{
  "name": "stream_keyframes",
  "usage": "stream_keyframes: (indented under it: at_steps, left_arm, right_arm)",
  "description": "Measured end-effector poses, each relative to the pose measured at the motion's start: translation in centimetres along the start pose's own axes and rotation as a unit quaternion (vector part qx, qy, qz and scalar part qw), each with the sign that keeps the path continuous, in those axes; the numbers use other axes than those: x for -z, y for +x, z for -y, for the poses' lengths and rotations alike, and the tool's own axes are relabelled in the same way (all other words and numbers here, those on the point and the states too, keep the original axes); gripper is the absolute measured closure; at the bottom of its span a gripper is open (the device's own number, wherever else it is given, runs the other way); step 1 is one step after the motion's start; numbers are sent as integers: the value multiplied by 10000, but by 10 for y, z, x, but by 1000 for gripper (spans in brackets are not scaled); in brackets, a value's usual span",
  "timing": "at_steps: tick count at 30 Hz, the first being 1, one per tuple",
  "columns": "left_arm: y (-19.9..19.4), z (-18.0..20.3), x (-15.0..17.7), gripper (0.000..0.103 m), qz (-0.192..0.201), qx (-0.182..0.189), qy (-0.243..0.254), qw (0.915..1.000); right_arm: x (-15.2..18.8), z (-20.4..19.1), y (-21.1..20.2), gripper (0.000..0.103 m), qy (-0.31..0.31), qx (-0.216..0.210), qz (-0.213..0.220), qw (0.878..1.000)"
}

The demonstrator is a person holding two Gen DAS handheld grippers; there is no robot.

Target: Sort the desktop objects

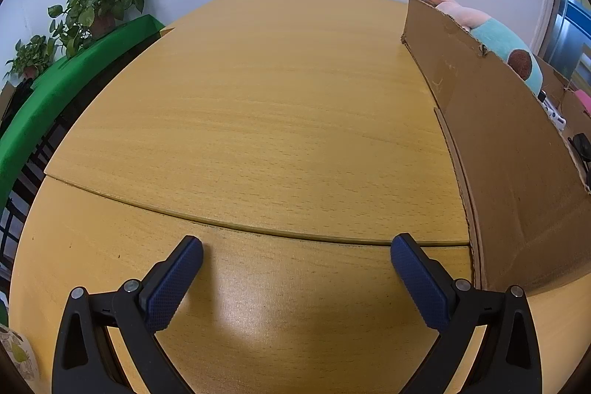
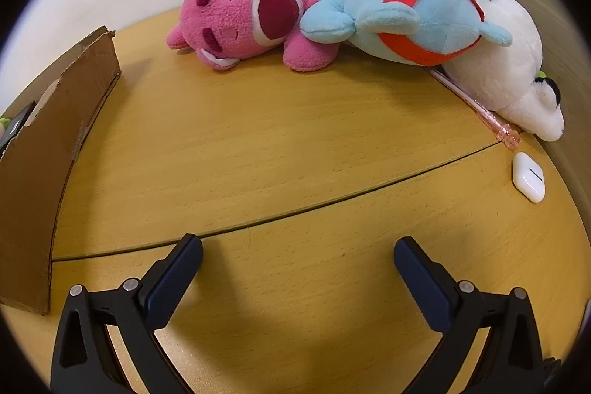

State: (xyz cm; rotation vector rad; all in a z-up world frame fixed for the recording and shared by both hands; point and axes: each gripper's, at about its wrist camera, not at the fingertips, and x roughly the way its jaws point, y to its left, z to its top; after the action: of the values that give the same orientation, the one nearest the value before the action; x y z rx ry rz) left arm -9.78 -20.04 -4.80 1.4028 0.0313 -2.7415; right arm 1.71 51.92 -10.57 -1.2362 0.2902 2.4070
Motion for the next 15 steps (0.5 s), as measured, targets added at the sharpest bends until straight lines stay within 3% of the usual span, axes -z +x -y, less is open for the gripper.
stream_keyframes:
  at_steps: [15]
  left_arm:
    - [0,0,0,0,3,2,-2,10000]
  right_arm:
    - [2,2,-3,0,38,30,6,10000]
